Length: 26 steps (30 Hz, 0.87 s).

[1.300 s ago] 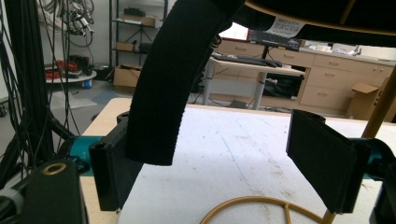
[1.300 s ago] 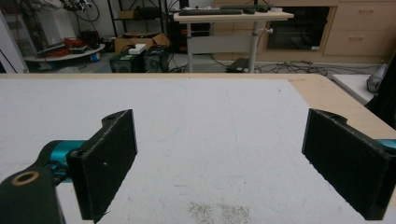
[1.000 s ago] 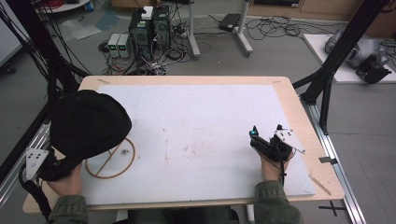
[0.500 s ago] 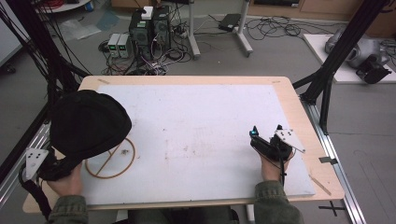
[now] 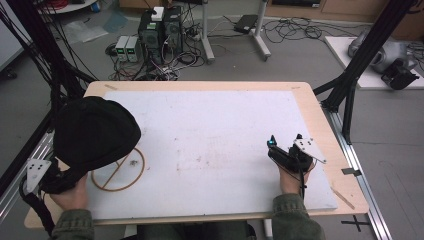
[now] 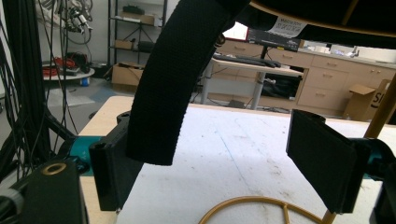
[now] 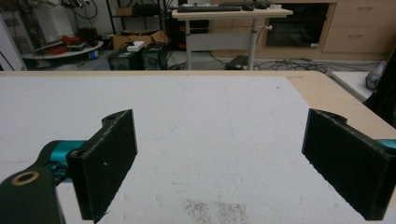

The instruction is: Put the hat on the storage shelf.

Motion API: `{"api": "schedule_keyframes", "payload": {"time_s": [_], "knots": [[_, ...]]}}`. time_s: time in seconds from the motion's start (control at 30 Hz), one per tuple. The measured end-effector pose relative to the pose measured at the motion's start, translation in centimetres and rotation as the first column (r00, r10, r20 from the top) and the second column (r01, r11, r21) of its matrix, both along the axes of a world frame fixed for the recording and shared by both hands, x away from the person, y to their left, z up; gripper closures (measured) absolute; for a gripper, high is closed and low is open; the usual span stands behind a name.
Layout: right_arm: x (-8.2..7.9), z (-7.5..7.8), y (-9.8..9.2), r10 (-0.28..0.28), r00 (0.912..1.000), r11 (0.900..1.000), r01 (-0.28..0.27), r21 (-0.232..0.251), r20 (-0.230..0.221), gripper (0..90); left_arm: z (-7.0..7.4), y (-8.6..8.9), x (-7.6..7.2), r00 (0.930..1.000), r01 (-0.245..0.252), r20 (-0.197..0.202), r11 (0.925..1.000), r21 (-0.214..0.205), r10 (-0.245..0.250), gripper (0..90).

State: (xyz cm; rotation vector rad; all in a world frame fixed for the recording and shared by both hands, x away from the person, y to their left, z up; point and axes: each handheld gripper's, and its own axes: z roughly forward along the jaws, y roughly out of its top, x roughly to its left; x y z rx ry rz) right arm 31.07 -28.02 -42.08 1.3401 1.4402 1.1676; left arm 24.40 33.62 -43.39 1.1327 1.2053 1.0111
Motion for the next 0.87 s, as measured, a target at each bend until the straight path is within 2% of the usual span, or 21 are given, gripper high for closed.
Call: {"api": "schedule_keyframes", "payload": {"time_s": [0.1, 0.3, 0.87], "knots": [[0.01, -0.02, 0.06, -0.001, 1.0000, 1.0000, 0.001, 0.006, -0.009, 9.3, 0.00, 0.00, 0.05, 1.0000, 0.000, 0.001, 1.0000, -0.002, 0.000, 21.0], [-0.05, -0.01, 0.27, 0.001, 1.0000, 0.9990, -0.001, -0.045, 0.002, 9.3, -0.01, 0.02, 0.07, 1.0000, 0.002, -0.001, 1.0000, -0.002, -0.002, 21.0], [0.01, -0.05, 0.13, 0.004, 1.0000, 0.9992, -0.004, -0.041, -0.004, 9.3, -0.07, 0.03, 0.21, 1.0000, 0.003, -0.005, 1.0000, -0.005, -0.003, 21.0]]}}
